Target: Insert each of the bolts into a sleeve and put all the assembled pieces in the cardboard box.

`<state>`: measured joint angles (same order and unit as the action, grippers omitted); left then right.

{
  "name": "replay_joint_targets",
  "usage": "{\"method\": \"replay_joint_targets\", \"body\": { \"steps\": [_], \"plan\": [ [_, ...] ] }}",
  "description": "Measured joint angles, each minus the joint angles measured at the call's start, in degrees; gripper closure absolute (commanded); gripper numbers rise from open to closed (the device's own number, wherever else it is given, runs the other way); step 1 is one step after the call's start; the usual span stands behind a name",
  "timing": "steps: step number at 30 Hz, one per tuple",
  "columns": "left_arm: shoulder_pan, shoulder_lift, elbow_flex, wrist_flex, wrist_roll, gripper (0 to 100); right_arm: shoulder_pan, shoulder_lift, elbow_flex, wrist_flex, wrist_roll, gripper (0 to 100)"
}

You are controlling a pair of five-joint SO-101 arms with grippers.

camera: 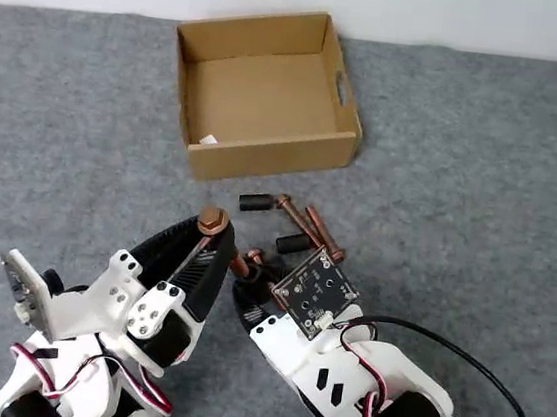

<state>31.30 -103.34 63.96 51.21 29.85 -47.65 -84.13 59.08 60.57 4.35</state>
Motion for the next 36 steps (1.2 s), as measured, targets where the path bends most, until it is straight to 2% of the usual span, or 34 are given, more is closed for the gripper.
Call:
{"method": "replay_joint_targets", "body": {
  "steps": [17, 21, 28, 31, 36],
  "plan": [
    [1.4, 0.0, 6.6, -0.9, 0.2, 99, -0.1, 0.1, 0.1, -3.3, 0.0, 99.1],
    [4.7, -0.1, 6.6, 2.8, -0.9, 99, 0.0, 0.0, 0.1, -3.3, 0.0, 99.1],
    [7.9, -0.1, 6.3, 11.3, -8.7, 99, -0.3, 0.0, 0.6, -3.2, 0.2, 99.1],
    [7.9, -0.1, 5.9, 12.5, -12.5, 95, -0.4, 0.1, 0.8, -3.2, 0.3, 99.1],
    [6.2, -0.1, 5.5, 14.1, -16.5, 81, -0.4, 0.1, 0.8, -3.2, 0.6, 99.1]
  ]
}}
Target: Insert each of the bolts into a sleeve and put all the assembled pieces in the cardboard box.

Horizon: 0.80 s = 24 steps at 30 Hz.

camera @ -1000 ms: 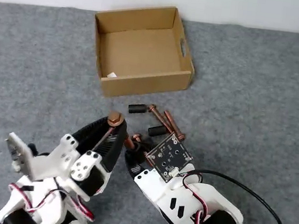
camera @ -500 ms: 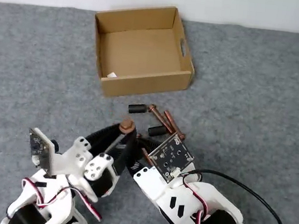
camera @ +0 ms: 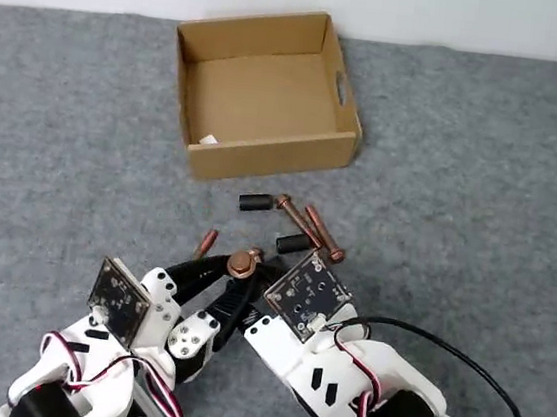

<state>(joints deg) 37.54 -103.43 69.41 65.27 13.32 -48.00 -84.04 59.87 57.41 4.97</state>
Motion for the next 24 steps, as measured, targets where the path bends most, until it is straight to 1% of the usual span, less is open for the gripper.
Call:
{"method": "replay_joint_targets", "body": {
  "steps": [2, 10, 12, 14, 16, 18, 20, 22, 24],
  "plan": [
    [-1.3, 0.0, -0.5, 0.3, -0.2, 80, 0.0, 0.0, 0.1, 0.0, 0.0, 99.1],
    [-1.6, -0.1, -4.0, 1.9, -0.4, 81, 0.1, 0.0, -0.1, 0.0, 0.0, 99.1],
    [-1.5, 0.0, -5.1, 1.9, -0.4, 84, 0.1, 0.0, -0.1, 0.0, -0.1, 99.1],
    [-2.2, 0.0, -6.2, 1.9, -0.6, 91, 1.4, 0.0, -0.2, -0.1, -0.1, 99.1],
    [-5.1, 0.0, -7.2, 2.0, -0.6, 100, 4.4, 0.0, -0.2, -0.1, -0.1, 99.1],
    [-9.1, 0.0, -7.6, 2.0, -0.6, 99, 8.4, 0.4, -0.2, -0.1, -1.5, 99.1],
    [-14.3, 0.0, -7.6, 2.0, -1.0, 100, 12.7, 2.5, -0.9, -0.1, -4.9, 99.1],
    [-20.0, 0.0, -6.8, 2.0, -3.5, 100, 16.7, 6.4, -3.2, -0.1, -8.4, 99.1],
    [-25.8, 0.0, -3.8, 2.0, -6.3, 100, 19.3, 12.2, -7.2, -0.1, -11.1, 99.1]
  ]
}}
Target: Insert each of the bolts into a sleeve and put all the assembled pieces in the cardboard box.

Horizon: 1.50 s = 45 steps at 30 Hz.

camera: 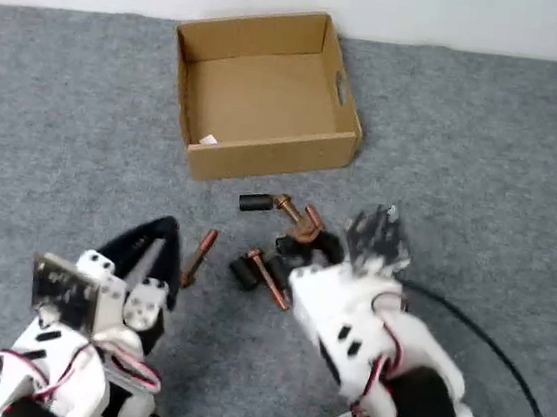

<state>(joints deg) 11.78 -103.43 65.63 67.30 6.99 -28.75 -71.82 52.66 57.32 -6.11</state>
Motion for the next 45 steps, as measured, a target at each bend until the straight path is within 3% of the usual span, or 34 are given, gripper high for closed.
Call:
{"method": "replay_joint_targets", "body": {
  "steps": [6, 13, 20, 28, 36, 42, 45],
  "plan": [
    [-12.2, 0.1, 16.4, -3.6, -2.9, 100, 4.2, 22.8, -16.4, -1.0, -6.1, 99.1],
    [-13.5, 0.7, 30.9, -16.2, -3.0, 100, 6.4, 49.1, -36.3, -11.1, -7.8, 99.1],
    [-13.4, -0.1, 31.0, -17.9, -0.9, 100, 6.7, 71.0, -54.2, -17.7, -0.1, 99.1],
    [-13.3, -0.1, 31.0, -13.9, -0.9, 100, 8.2, 93.7, -66.6, -26.0, 15.2, 99.1],
    [-13.3, 5.5, 31.6, -18.6, -0.9, 100, 9.4, 110.2, -76.1, -20.1, 18.5, 98.7],
    [-13.2, 15.3, 31.6, -27.3, -0.9, 100, 9.3, 113.9, -84.6, -12.0, 18.6, 82.1],
    [-13.2, 17.3, 31.6, -29.5, -0.9, 100, 9.1, 114.1, -88.2, -5.6, 17.0, 81.8]
  ]
}}
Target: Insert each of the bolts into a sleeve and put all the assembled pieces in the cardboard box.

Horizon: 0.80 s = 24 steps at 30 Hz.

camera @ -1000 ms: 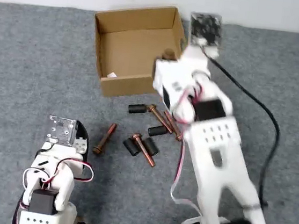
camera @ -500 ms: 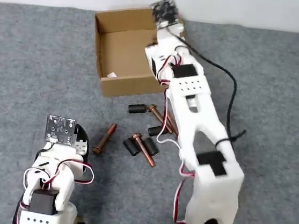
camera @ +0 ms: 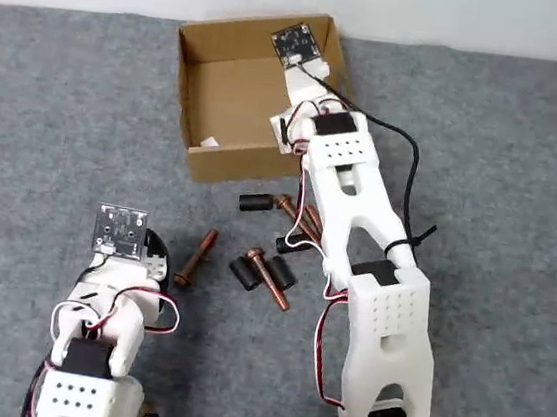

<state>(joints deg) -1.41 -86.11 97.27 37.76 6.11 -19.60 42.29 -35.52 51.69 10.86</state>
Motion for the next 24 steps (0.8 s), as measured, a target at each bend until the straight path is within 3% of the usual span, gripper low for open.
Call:
{"method": "replay_joint_targets", "body": {
  "steps": [8, 18, 24],
  "plan": [
    [-1.8, 0.4, 0.0, -0.7, 0.0, 100, 0.1, 0.0, -13.6, 12.7, -2.6, 99.6],
    [-2.3, 0.4, 0.0, -0.7, 0.0, 100, -3.3, 0.0, -28.7, 34.0, -2.2, 99.1],
    [-2.5, 0.4, 0.0, -0.7, 0.0, 100, -6.2, 0.0, -30.4, 47.9, 7.0, 99.1]
  ]
}}
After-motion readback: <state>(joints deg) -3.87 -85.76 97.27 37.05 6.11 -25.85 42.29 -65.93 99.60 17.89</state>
